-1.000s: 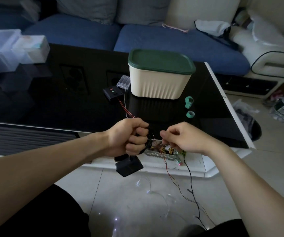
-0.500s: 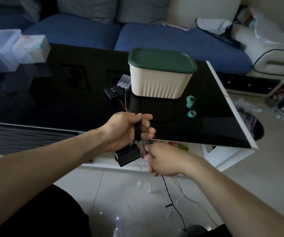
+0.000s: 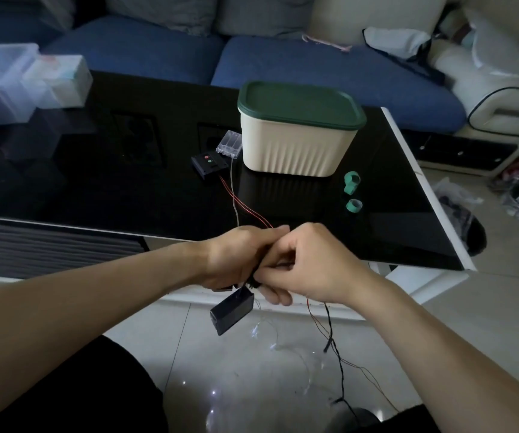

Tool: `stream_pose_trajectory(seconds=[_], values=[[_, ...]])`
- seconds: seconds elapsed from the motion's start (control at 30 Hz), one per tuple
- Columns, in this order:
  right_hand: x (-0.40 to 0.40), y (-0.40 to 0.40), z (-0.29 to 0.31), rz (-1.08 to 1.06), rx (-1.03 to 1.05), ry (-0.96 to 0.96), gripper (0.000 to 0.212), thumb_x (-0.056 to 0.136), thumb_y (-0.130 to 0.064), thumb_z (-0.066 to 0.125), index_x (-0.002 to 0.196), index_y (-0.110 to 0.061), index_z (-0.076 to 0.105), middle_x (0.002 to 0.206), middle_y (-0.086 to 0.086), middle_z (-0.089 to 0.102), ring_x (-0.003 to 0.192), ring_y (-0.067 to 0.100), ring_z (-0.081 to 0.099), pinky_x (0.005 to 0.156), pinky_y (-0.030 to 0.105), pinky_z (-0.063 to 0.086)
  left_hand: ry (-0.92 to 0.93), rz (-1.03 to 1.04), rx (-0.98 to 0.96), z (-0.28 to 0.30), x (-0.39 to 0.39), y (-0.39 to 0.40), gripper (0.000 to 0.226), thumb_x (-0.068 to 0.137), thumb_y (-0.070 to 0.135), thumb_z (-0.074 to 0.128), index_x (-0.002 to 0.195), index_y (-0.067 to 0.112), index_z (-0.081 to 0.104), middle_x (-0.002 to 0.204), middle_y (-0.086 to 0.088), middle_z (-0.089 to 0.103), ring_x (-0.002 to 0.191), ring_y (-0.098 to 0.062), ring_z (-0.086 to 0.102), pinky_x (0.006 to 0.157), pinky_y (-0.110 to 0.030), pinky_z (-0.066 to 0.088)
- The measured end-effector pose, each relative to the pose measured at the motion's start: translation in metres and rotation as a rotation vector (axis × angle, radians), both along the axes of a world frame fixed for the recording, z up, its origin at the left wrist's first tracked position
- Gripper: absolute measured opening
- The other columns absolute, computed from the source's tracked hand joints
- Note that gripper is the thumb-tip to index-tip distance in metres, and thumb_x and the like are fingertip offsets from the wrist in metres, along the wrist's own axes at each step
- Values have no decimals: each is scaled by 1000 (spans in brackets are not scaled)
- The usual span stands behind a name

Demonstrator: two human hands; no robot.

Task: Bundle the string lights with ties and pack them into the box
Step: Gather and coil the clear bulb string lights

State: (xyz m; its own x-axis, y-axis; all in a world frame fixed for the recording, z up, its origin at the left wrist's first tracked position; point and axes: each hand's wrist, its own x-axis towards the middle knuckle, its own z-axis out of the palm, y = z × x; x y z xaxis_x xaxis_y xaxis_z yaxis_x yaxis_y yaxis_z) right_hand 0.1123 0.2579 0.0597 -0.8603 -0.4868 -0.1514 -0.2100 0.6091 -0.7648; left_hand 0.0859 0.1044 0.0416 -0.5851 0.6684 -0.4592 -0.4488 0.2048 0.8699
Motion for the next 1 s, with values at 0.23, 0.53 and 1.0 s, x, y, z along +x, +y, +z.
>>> stream_pose_trajectory(seconds=[0.23,0.53,1.0], values=[[-13,17,5,-69,-47,-1,21,74,-28,89,73,-15,72,64,2,73,58,11,67,60,23,51,31,-95,-22,-10,-6,0,72,103,56,11,104,4,61,50,-9,52,29,-13,26,50,-38,16],[-29,56,-4,-88,85,-233,48,70,-66,71,76,-19,77,71,3,69,67,11,58,70,29,48,-14,-84,-12,-3,-5,-12,45,103,32,40,67,11,57,37,2,26,30,-11,19,39,-26,10],[-28,33,-18,-122,145,-455,43,108,-37,38,105,-6,68,76,5,61,59,9,57,55,25,50,-159,539,339,11,-12,-1,33,105,32,36,83,13,51,47,5,32,34,-9,28,36,-21,29]])
